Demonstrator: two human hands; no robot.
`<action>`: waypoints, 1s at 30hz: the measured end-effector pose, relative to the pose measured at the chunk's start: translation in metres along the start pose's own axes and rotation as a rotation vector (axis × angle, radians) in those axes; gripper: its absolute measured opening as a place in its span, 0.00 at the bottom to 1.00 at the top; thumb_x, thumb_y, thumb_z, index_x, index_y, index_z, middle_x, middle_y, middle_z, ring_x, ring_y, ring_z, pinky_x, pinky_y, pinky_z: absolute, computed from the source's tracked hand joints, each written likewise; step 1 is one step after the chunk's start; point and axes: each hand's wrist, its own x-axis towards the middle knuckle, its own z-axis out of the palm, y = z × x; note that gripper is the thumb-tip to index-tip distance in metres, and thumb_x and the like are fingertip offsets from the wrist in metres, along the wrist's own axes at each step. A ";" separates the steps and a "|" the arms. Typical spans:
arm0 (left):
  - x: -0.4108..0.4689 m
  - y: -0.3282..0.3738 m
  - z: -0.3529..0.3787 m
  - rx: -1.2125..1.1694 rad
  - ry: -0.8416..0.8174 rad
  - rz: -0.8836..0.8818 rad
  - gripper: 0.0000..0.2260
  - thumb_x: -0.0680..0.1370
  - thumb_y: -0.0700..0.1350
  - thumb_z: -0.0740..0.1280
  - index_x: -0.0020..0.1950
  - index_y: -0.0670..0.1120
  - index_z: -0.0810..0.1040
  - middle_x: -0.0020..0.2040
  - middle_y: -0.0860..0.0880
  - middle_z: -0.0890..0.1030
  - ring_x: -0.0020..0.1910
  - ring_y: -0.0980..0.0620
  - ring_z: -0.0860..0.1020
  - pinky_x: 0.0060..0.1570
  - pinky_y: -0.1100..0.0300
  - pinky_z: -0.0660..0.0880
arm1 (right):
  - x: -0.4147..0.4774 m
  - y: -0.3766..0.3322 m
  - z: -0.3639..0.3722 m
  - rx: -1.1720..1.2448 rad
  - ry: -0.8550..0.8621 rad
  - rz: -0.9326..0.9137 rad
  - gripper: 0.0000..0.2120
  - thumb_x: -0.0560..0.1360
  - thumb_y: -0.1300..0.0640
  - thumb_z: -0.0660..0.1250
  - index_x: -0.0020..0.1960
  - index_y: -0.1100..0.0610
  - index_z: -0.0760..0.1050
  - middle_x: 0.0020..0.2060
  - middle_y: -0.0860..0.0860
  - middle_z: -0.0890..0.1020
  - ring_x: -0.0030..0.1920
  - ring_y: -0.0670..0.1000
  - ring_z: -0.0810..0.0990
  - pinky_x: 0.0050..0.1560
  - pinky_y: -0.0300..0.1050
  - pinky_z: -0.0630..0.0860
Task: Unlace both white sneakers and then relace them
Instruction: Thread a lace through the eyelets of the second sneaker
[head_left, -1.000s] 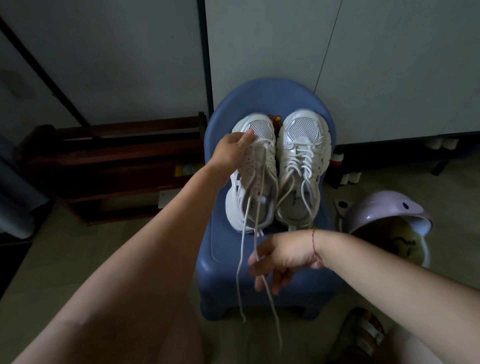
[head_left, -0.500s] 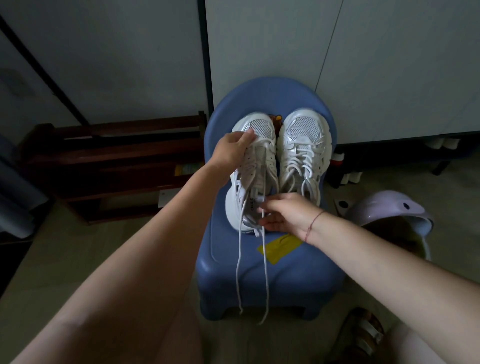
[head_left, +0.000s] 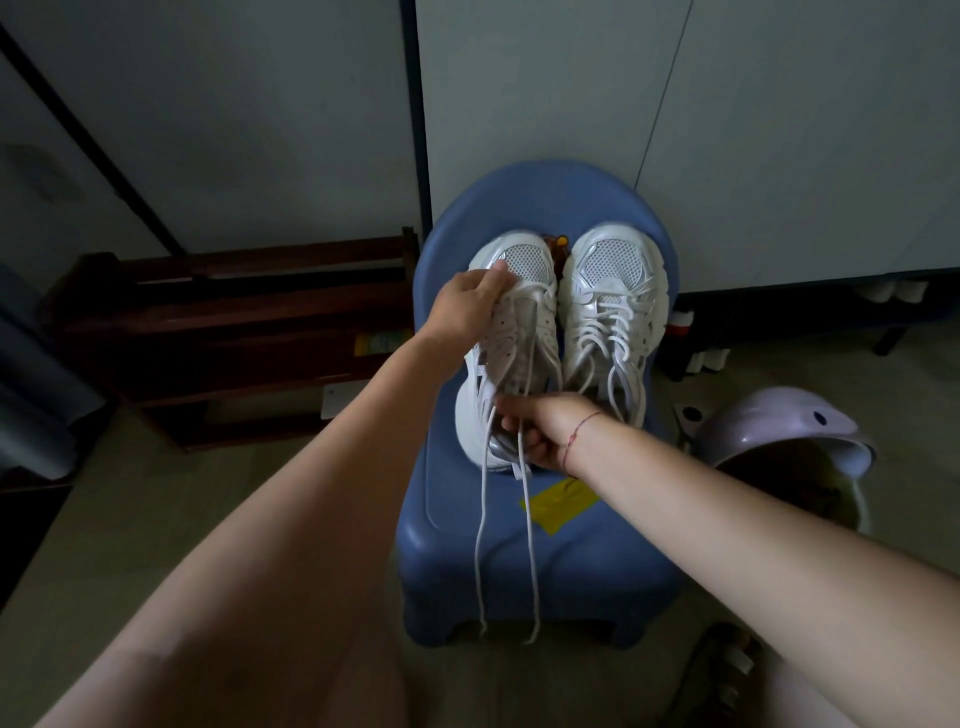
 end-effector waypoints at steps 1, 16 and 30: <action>0.000 0.001 0.000 -0.007 0.000 0.005 0.19 0.83 0.55 0.58 0.58 0.43 0.82 0.55 0.46 0.82 0.54 0.51 0.79 0.61 0.55 0.74 | -0.001 -0.001 0.000 -0.008 0.007 0.011 0.17 0.77 0.56 0.65 0.32 0.58 0.67 0.22 0.48 0.70 0.13 0.41 0.60 0.13 0.31 0.54; -0.001 0.002 -0.002 -0.043 0.013 -0.014 0.24 0.83 0.58 0.54 0.58 0.43 0.82 0.54 0.48 0.81 0.48 0.56 0.77 0.52 0.61 0.74 | -0.023 0.003 -0.007 -0.551 -0.038 -0.326 0.16 0.73 0.67 0.68 0.31 0.54 0.68 0.13 0.42 0.69 0.14 0.38 0.66 0.17 0.29 0.61; -0.007 0.008 -0.008 -0.070 0.042 -0.075 0.21 0.83 0.55 0.56 0.49 0.42 0.82 0.42 0.48 0.80 0.40 0.54 0.76 0.46 0.59 0.74 | -0.055 -0.012 -0.027 -0.438 -0.119 -0.237 0.11 0.76 0.63 0.64 0.35 0.59 0.70 0.22 0.49 0.73 0.16 0.42 0.62 0.19 0.31 0.56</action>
